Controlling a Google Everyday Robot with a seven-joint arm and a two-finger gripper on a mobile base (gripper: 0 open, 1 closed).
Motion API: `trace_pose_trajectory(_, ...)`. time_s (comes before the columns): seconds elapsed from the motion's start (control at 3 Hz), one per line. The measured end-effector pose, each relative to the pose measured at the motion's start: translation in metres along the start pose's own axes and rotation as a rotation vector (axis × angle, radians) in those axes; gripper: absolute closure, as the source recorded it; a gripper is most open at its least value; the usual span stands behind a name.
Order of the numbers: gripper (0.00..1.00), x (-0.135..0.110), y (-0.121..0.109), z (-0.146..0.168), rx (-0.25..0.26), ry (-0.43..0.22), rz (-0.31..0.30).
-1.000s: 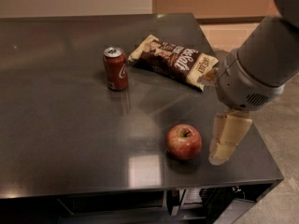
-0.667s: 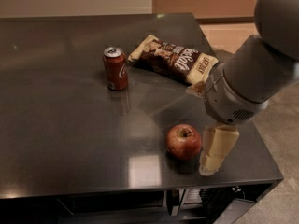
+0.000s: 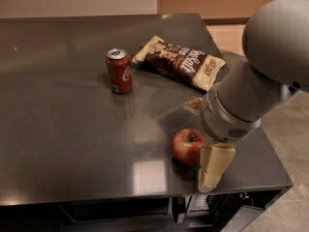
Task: Move apple near coke can
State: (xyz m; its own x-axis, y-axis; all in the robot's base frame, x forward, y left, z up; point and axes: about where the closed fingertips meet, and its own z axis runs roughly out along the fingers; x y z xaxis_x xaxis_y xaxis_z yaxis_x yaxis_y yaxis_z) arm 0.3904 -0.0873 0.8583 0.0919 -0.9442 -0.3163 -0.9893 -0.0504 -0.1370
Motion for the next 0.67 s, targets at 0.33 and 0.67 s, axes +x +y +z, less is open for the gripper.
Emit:
trace_pose_trajectory(0.33, 0.15, 0.0034, 0.0021, 0.0081, -0.016, 0.008, 0.004)
trace_pose_trajectory(0.67, 0.38, 0.0056, 0.0067, 0.0103, -0.026, 0.014, 0.009)
